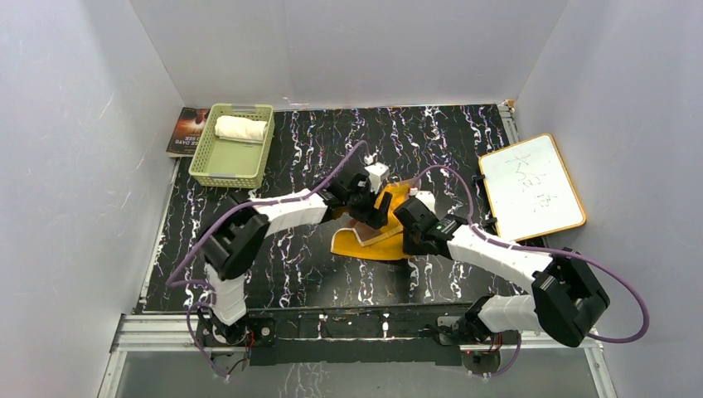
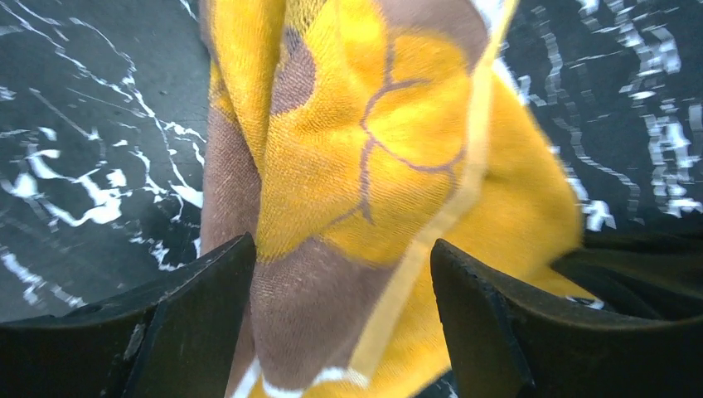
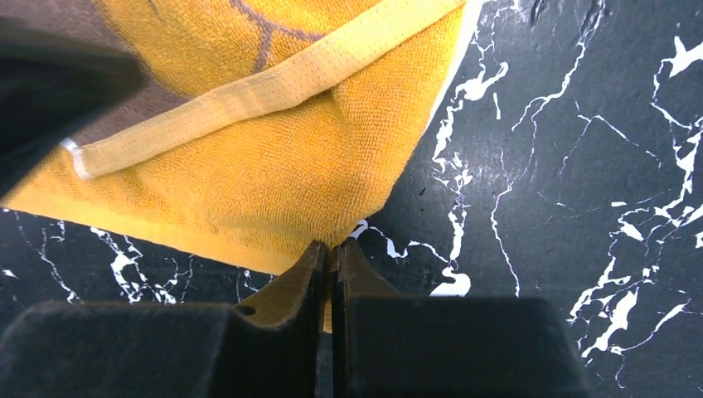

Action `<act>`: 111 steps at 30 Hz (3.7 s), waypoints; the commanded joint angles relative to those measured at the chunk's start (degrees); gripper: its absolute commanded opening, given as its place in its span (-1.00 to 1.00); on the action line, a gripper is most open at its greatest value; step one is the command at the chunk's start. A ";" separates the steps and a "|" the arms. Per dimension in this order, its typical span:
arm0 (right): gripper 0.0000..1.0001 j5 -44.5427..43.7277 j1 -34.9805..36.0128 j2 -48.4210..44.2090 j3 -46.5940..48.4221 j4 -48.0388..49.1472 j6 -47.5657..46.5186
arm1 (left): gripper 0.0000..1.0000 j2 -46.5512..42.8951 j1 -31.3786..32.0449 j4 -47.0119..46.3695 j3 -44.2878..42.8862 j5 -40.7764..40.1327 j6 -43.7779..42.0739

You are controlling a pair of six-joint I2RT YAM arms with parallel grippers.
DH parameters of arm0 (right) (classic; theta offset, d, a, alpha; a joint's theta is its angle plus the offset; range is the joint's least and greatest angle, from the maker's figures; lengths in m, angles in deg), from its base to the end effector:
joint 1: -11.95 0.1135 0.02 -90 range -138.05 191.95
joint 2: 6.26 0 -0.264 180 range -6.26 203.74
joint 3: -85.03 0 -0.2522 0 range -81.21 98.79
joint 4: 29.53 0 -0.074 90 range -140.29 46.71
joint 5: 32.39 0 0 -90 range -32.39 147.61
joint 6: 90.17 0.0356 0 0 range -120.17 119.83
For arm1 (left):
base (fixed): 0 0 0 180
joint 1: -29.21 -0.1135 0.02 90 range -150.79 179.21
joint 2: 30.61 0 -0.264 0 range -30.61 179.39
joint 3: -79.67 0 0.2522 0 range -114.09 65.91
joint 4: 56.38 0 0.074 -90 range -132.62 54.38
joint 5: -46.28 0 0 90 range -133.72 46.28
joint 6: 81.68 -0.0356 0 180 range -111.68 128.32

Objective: Roll the towels
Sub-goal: Flatten out the towel at the center of the board.

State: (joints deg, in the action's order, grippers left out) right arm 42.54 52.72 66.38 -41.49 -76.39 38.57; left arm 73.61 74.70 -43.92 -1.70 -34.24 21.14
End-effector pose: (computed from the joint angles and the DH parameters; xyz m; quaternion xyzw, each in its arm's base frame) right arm 0.1753 0.1389 0.1837 0.0101 0.9701 0.0331 0.2404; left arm 0.2806 -0.2939 0.2084 0.2854 0.8388 -0.2871 0.3640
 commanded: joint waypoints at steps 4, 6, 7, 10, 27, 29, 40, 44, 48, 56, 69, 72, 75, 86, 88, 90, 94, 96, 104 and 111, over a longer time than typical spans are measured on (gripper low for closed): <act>-1.00 0.39 -0.16 -3.28 2.73 -1.90 -0.64 | 0.18 8.07 -0.54 -3.32 -2.50 3.42 -0.29; -1.00 0.40 -0.09 -3.94 2.96 -2.29 -1.02 | -0.37 7.87 -0.77 -2.75 -3.01 1.20 -0.54; -1.00 0.33 -0.06 -4.21 3.11 -2.54 -1.22 | -0.65 7.35 -1.14 -2.37 -3.07 0.29 -0.59; -1.00 0.21 -0.60 -5.19 4.27 -3.12 -2.91 | -1.00 4.43 -3.95 1.01 -2.98 -1.42 0.06; -1.00 8.23 -13.23 -6.68 17.29 -7.04 -22.59 | 0.96 -40.64 -34.08 13.16 24.77 8.32 14.03; -1.00 9.50 -13.30 -5.75 17.29 -6.83 -22.89 | 0.92 -39.65 -34.07 13.41 22.64 12.07 12.47; -1.00 13.00 -13.35 -3.69 16.16 -5.22 -22.38 | 0.75 -23.45 -33.00 13.14 13.25 4.89 5.42; -1.00 12.70 -13.32 -2.65 16.93 -5.65 -22.39 | 0.49 -15.09 -32.45 8.69 7.85 3.54 4.78; -1.00 11.16 -13.41 -1.96 16.95 -5.78 -21.98 | -0.10 -8.32 -32.01 4.75 3.11 8.41 4.88; -1.00 12.34 -17.27 -0.02 14.91 -6.32 -19.49 | -0.96 2.11 -31.84 -3.31 0.01 19.31 8.43; -1.00 10.88 -19.26 0.10 15.23 -5.83 -19.20 | -1.00 4.46 -32.02 -3.69 4.24 0.82 13.62; -1.00 10.96 -21.21 1.78 16.04 -4.90 -19.33 | -1.00 4.67 -32.09 -3.67 5.63 -4.08 14.13; -1.00 11.52 -23.29 3.56 16.34 -3.12 -19.14 | -1.00 5.87 -32.21 -4.03 6.63 -6.92 13.99; -0.95 3.33 -27.96 19.02 29.19 0.44 -19.66 | -1.00 -0.60 -37.77 -10.30 11.90 -17.30 19.65; -0.90 3.23 -28.17 25.44 34.40 -0.33 -20.16 | -1.00 -0.54 -37.93 -9.79 9.84 -17.11 19.26; -0.58 4.54 -28.25 30.60 39.03 -0.07 -21.26 | -1.00 -0.50 -38.04 -10.28 8.19 -16.61 18.89; 0.27 7.15 -28.04 30.28 42.50 -0.15 -21.54 | -1.00 -3.95 -38.20 -11.21 6.84 -13.22 16.51; 0.53 7.00 -27.61 24.91 39.79 2.54 -21.81 | -1.00 -7.07 -38.20 -10.73 7.26 -10.96 14.02; 0.36 7.14 -27.14 21.59 31.55 8.31 -24.40 | -0.21 -8.19 -38.20 -0.48 5.72 -1.90 6.41; 0.18 10.79 -30.24 29.85 33.39 11.46 -24.40 | -0.14 -0.93 -38.20 1.33 3.03 -4.03 2.13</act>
State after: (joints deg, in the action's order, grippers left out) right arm 51.27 24.70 93.90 -8.75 -68.74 14.86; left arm 68.93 36.72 -46.52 4.37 -38.72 27.37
